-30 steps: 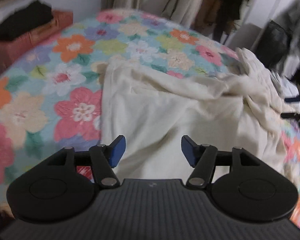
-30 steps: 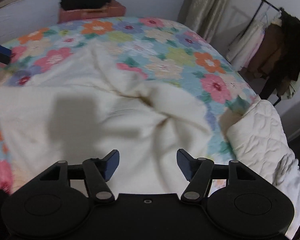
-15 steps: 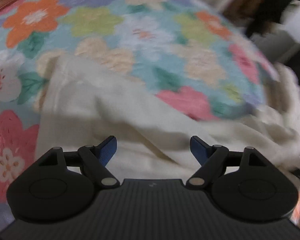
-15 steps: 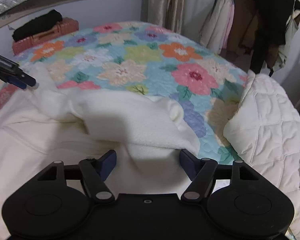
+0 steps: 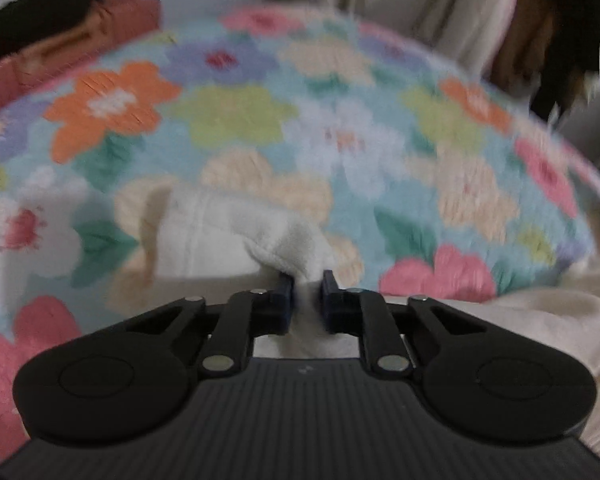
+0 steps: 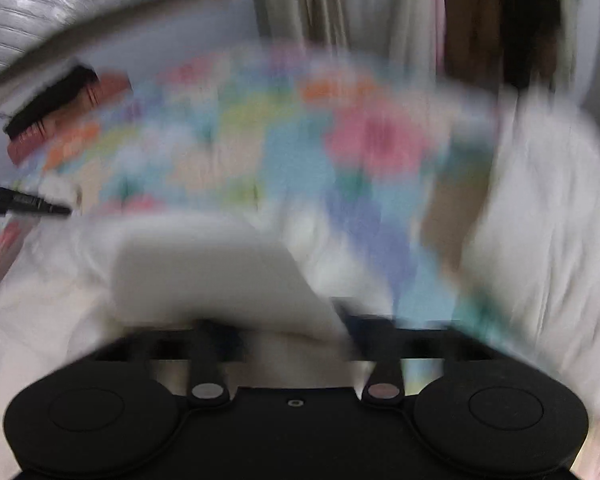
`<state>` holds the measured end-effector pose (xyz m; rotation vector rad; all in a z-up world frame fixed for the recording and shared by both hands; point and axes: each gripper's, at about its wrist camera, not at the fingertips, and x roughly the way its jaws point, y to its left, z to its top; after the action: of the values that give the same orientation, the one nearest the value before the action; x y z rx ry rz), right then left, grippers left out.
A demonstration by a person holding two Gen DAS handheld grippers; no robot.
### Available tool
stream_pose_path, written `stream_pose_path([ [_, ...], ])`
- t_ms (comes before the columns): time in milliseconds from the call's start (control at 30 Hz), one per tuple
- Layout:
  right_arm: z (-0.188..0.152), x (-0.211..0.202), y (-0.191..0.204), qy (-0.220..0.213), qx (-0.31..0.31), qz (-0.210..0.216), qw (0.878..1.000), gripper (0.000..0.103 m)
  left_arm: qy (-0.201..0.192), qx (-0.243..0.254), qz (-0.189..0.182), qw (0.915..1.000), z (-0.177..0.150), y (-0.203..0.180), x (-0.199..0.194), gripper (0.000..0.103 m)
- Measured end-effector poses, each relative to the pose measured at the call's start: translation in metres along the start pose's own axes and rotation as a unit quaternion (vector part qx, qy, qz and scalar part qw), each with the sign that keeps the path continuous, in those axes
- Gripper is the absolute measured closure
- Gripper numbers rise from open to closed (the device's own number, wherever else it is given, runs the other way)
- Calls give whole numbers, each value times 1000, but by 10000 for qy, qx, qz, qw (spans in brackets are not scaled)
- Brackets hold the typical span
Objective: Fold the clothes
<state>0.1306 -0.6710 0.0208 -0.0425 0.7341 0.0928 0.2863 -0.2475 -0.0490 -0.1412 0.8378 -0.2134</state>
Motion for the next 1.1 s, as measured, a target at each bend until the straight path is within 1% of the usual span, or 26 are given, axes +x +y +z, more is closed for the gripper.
stream_pose_path([
  [33,2,-4,6,-359,-184,-144,9991,81,-249,59,85,9996,2,2,-11,91],
  [67,8,-6,8,-505,-239,-176,9983,82,-478,134,181,9986,6,3,-22,91],
  [133,23,-11,16,-692,-425,-325,9962,83,-949,173,256,9950,13,7,-46,92],
  [200,43,-22,27,-1043,-755,-510,9904,84,-1321,11,278,9909,24,15,-66,93],
  [267,66,-37,33,-1529,-887,-628,9823,84,-1734,-152,390,9840,37,24,-88,94],
  [333,89,-54,41,-2047,-951,-624,9722,85,-2125,-174,583,9753,47,30,-105,95],
  [367,101,-57,47,-2203,-1046,-618,9679,85,-2218,-228,642,9727,51,33,-110,95],
  [400,112,-59,53,-2343,-1149,-612,9634,85,-2194,-298,649,9730,56,38,-112,95],
  [467,137,-53,66,-2517,-1460,-666,9544,85,-1987,-444,724,9764,63,49,-103,95],
  [533,165,-33,78,-2443,-1550,-586,9554,84,-1757,-416,931,9791,65,57,-88,95],
  [600,187,-2,85,-1976,-1473,-421,9682,83,-1422,-431,1083,9830,64,69,-67,95],
  [633,197,14,89,-1727,-1427,-336,9740,75,-1231,-467,1134,9848,62,76,-57,95],
  [667,198,31,89,-1346,-1340,-309,9813,70,-1040,-503,1185,9862,61,83,-46,95],
  [700,197,48,88,-944,-1245,-290,9873,49,-848,-539,1236,9872,60,90,-36,94],
  [733,196,66,87,-539,-1148,-270,9916,35,-643,-626,1258,9880,57,99,-26,94],
  [767,194,83,86,-134,-1048,-250,9941,34,-454,-784,1226,9883,53,108,-19,94],
  [800,183,95,82,131,-974,-357,9945,33,-380,-863,1175,9886,49,114,-18,94],
  [833,171,107,77,375,-902,-483,9940,33,-388,-873,1109,9892,43,119,-19,93],
  [867,157,115,70,530,-793,-534,9940,33,-399,-841,1061,9900,40,122,-20,92],
  [933,132,122,55,756,-551,-463,9945,31,-429,-626,1031,9918,39,123,-19,91],
  [967,119,122,45,791,-396,-450,9951,30,-440,-535,1023,9923,40,123,-17,91],
  [1033,104,119,27,867,-20,-294,9958,21,-451,-418,1031,9928,45,121,-13,91],
  [1100,90,116,11,931,435,-75,9947,20,-484,-293,1074,9926,50,120,-9,91],
])
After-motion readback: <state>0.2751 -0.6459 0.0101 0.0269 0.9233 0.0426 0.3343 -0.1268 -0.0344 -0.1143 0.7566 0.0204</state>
